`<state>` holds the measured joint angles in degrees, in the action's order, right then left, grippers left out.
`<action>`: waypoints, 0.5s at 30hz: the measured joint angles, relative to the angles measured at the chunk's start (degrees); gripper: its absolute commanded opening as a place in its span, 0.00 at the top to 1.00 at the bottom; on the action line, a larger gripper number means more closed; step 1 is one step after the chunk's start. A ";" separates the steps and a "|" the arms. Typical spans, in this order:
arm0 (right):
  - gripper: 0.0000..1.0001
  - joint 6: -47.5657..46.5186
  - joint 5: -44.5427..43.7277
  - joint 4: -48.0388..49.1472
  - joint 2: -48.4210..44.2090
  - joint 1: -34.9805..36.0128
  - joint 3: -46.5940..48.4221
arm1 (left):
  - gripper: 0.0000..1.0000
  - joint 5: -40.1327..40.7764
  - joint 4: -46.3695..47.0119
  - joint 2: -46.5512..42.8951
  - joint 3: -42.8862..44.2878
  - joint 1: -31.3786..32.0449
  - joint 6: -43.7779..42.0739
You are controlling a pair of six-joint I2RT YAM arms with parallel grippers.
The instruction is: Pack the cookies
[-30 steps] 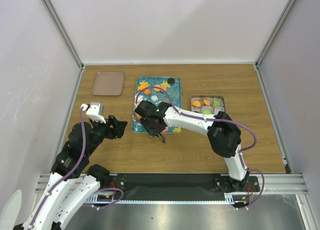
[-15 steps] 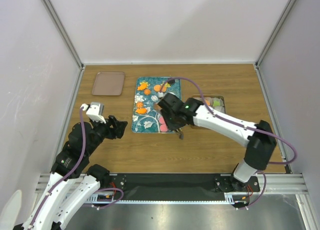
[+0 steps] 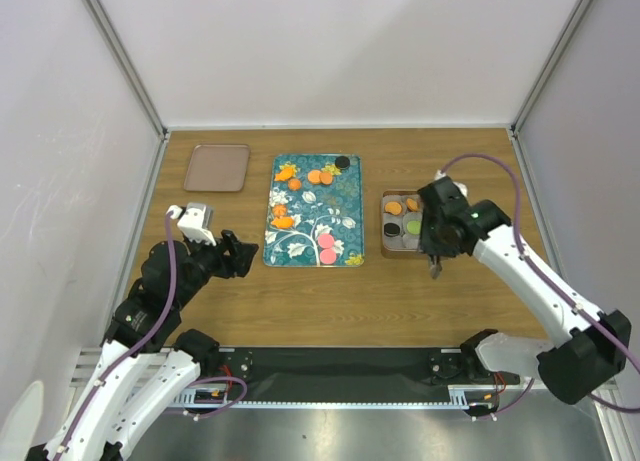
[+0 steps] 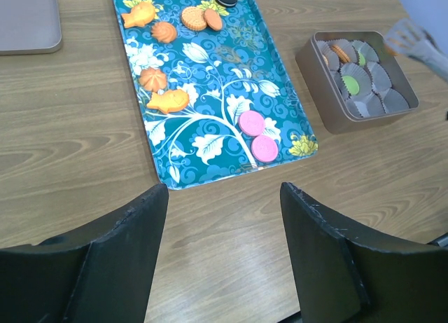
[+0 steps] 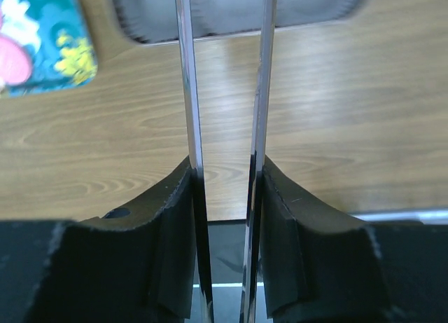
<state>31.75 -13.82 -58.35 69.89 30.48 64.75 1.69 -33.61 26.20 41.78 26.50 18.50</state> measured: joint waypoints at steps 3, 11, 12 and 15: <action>0.63 0.02 0.09 -1.14 -1.86 -4.50 -1.18 | 0.28 -0.42 0.00 0.13 0.00 0.00 0.00; 0.63 -0.59 1.49 -1.03 -1.70 -10.86 -5.60 | 0.28 -0.46 0.00 0.13 0.00 0.00 0.00; 0.63 -0.74 1.79 -0.87 -1.64 -11.21 -5.86 | 0.29 -0.46 0.02 0.13 0.00 0.00 0.00; 0.63 -1.18 3.23 0.02 -1.18 -12.11 -6.34 | 0.28 -0.48 0.00 0.13 0.00 0.00 -0.02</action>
<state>30.57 -10.59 -58.33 68.71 18.37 58.41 1.21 -33.61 26.33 41.78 26.50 18.48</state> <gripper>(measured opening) 0.383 0.714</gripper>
